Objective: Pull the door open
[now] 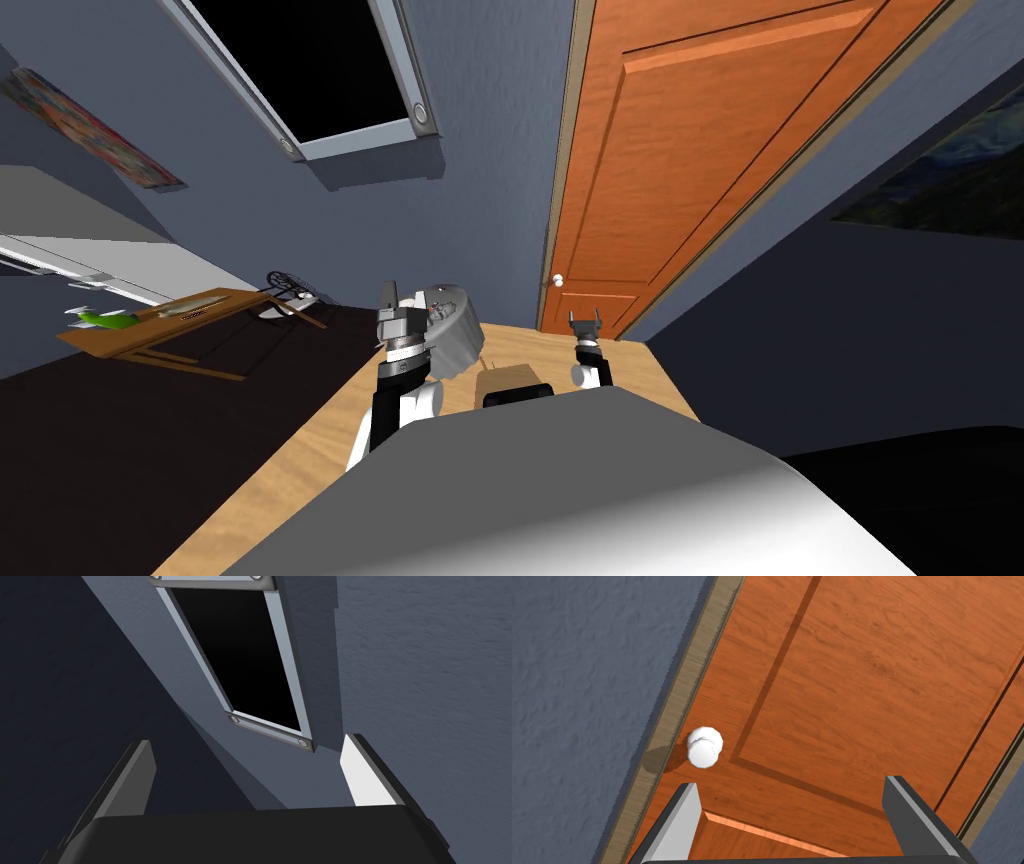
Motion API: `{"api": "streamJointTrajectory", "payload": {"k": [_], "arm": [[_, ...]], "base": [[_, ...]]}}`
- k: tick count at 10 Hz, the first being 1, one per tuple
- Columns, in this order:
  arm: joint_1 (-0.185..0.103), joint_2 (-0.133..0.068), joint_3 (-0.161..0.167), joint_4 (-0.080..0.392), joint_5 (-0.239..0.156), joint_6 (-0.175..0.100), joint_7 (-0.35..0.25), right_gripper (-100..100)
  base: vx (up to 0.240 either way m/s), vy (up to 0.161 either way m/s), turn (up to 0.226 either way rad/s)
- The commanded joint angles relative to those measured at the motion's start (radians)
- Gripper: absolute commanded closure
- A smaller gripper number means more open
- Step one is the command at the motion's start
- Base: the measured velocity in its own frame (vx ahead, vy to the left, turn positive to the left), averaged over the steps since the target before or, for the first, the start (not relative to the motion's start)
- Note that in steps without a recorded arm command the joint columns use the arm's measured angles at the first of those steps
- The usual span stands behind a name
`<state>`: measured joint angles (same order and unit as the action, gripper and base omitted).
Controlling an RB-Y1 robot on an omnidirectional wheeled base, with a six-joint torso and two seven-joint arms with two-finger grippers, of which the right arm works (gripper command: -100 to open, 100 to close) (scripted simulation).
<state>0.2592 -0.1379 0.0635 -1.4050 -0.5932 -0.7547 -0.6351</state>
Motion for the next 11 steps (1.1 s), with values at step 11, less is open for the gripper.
{"api": "streamJointTrajectory", "payload": {"k": [11], "arm": [[-0.073, -0.025, 0.032, 0.236, -0.153, -0.062, -0.234, -100]], "base": [[0.086, -0.047, 0.108]]}}
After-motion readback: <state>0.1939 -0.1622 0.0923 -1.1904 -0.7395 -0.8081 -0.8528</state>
